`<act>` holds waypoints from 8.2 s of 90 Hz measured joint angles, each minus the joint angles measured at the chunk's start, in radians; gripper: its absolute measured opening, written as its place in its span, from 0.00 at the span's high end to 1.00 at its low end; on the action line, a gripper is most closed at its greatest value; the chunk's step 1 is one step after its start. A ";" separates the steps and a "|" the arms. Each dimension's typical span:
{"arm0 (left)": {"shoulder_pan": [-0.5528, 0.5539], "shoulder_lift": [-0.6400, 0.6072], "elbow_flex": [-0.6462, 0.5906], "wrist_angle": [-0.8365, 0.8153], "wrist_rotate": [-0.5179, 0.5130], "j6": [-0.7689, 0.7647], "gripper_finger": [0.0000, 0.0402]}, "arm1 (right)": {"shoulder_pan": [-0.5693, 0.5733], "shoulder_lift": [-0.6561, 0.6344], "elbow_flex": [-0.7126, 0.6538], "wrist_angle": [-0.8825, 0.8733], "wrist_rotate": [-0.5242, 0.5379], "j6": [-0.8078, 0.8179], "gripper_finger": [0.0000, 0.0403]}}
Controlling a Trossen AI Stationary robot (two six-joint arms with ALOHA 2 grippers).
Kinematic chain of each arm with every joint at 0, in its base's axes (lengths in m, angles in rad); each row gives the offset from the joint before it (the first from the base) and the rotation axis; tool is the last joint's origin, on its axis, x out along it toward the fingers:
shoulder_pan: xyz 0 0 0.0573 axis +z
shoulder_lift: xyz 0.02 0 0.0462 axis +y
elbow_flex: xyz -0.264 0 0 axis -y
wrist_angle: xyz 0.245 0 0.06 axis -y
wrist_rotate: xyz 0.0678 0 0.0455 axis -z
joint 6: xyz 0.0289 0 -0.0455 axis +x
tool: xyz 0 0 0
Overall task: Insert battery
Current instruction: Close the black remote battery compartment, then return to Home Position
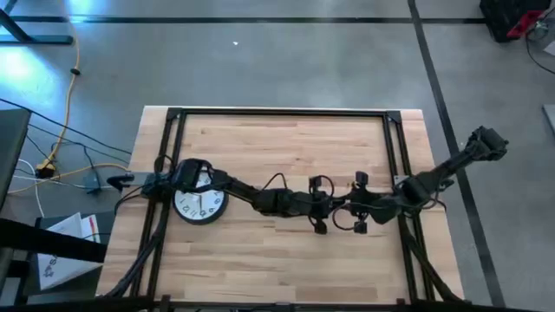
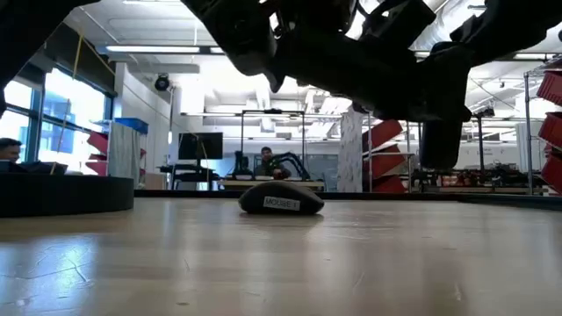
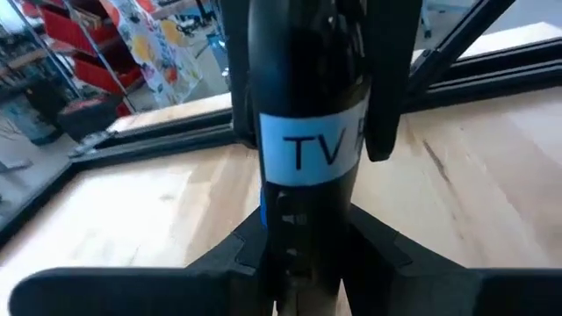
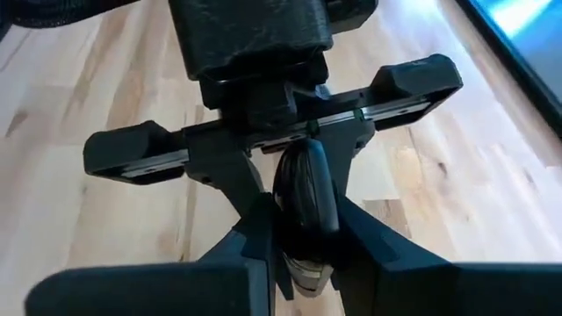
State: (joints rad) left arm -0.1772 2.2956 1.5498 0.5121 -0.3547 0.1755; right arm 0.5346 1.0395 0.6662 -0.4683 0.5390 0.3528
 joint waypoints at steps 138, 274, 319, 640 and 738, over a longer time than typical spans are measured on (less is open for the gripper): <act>-0.018 0.020 0.008 -0.059 0.015 -0.093 0.56 | -0.077 0.210 -0.003 0.074 -0.104 0.047 0.89; -0.361 -0.383 -0.119 -1.480 -0.703 -1.127 0.56 | 0.245 0.259 -0.003 -0.679 -0.025 0.604 0.82; -0.333 -0.386 -0.182 -1.422 -0.636 -1.134 0.56 | 0.373 0.395 -0.002 -0.562 -0.238 0.658 0.59; 0.092 -0.536 -0.861 -0.268 0.030 -0.205 0.56 | -0.316 0.334 0.103 -0.348 -0.169 0.276 0.58; -0.114 -1.264 -0.904 -0.988 -0.226 -0.689 0.56 | -0.223 0.249 -0.078 -0.038 -0.174 0.380 0.58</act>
State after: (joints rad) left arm -0.2912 1.0315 0.6453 -0.4762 -0.5810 -0.5140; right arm 0.3120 1.2887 0.5882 -0.5065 0.3649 0.7332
